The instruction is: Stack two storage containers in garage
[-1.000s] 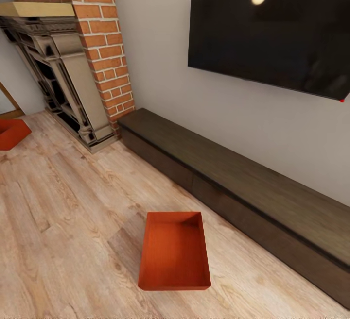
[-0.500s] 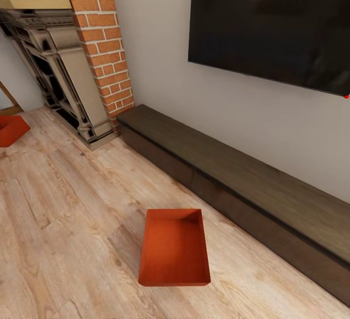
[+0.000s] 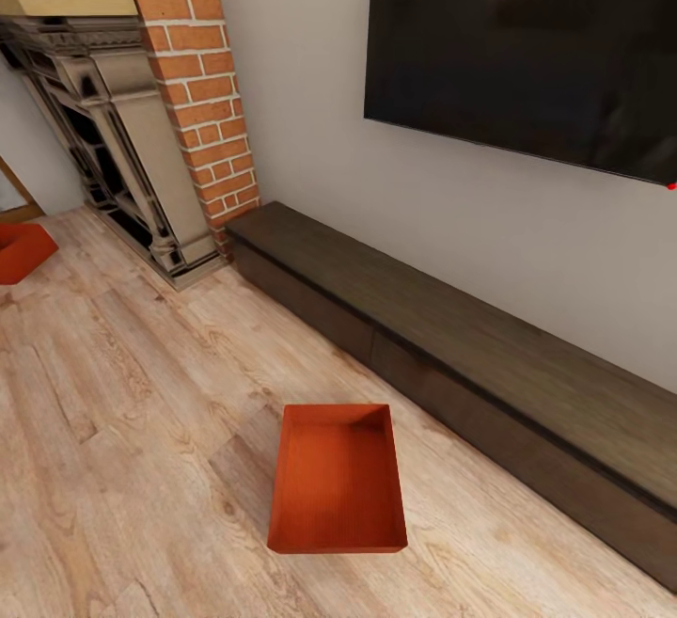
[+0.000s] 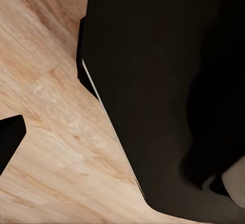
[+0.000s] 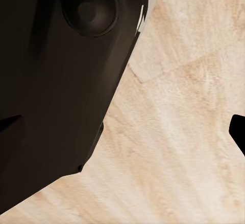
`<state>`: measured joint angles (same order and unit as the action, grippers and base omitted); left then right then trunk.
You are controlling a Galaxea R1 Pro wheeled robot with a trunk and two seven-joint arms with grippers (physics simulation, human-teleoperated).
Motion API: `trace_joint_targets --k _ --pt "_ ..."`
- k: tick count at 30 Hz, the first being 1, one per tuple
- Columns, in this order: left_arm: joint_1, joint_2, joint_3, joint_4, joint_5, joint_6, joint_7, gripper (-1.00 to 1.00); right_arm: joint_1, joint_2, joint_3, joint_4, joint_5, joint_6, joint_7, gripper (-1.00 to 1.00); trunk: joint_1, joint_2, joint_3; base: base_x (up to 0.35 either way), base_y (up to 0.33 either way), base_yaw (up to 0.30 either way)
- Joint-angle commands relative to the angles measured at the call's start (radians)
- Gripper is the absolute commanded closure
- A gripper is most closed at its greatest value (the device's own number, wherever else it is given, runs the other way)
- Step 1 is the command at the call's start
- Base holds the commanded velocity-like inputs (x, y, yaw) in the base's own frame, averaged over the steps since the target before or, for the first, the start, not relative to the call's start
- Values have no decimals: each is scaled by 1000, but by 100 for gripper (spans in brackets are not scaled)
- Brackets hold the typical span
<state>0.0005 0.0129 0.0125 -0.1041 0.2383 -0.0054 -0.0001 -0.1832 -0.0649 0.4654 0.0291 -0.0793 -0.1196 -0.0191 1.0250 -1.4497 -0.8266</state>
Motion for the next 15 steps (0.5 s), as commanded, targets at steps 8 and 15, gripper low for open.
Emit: trace_joint_targets --k 8,15 --pt "0 1 4 -10 7 -1 2 -100 -1 0 7 3 -11 -4 5 -100 0 0 -1 0 0 0" --pt "0 0 5 -3 8 0 4 -100 -1 2 9 3 -9 0 1 -100 0 0 -1 0 0 0"
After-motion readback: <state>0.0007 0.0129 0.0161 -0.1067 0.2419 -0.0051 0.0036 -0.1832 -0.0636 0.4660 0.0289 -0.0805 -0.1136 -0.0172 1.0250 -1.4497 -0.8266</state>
